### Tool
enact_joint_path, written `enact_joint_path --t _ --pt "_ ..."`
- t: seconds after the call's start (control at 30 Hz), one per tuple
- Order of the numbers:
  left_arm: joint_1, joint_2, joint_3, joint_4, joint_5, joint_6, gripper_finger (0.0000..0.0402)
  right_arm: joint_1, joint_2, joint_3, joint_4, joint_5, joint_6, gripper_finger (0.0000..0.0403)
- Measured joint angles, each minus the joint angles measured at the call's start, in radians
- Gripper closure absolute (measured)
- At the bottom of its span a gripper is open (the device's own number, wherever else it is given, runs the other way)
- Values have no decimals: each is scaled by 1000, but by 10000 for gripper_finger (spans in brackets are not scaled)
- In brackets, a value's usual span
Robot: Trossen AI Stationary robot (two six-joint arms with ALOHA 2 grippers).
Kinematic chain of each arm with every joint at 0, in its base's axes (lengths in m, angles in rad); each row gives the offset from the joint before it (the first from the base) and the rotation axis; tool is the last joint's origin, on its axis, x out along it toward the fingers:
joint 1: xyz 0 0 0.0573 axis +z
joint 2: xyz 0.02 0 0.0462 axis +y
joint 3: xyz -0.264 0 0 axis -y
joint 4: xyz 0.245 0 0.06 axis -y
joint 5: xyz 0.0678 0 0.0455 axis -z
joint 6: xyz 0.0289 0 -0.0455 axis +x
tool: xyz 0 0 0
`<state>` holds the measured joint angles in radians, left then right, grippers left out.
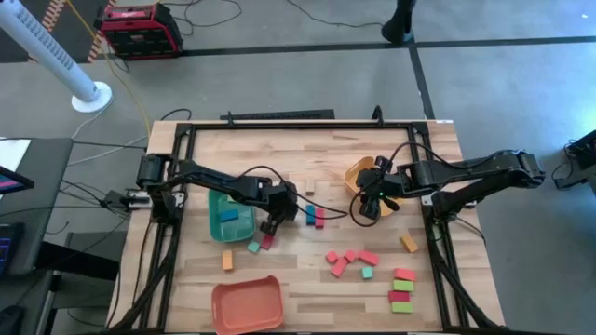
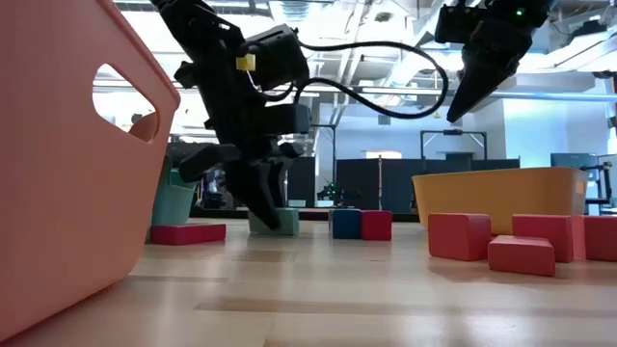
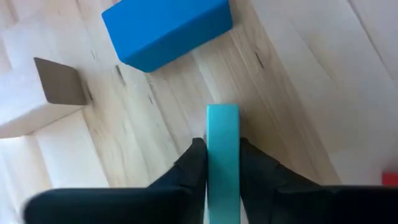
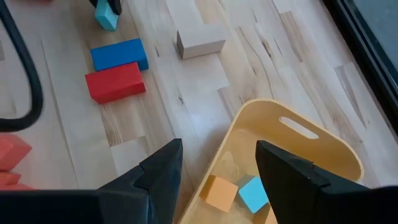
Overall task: Sort blocks by size
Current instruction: Put the thin light blue rectangular block into the green bin
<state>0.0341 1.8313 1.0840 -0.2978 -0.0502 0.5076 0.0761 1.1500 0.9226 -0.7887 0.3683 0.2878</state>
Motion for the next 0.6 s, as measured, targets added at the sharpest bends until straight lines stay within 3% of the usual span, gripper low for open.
enact_joint_path --t 0.27,0.6 --pt "-8 -82 0 -112 -87 -43 352 0 0 0 22 1 -30 168" --pt "-65 -416 0 -364 -191 -181 352 0 0 0 30 1 -35 168"
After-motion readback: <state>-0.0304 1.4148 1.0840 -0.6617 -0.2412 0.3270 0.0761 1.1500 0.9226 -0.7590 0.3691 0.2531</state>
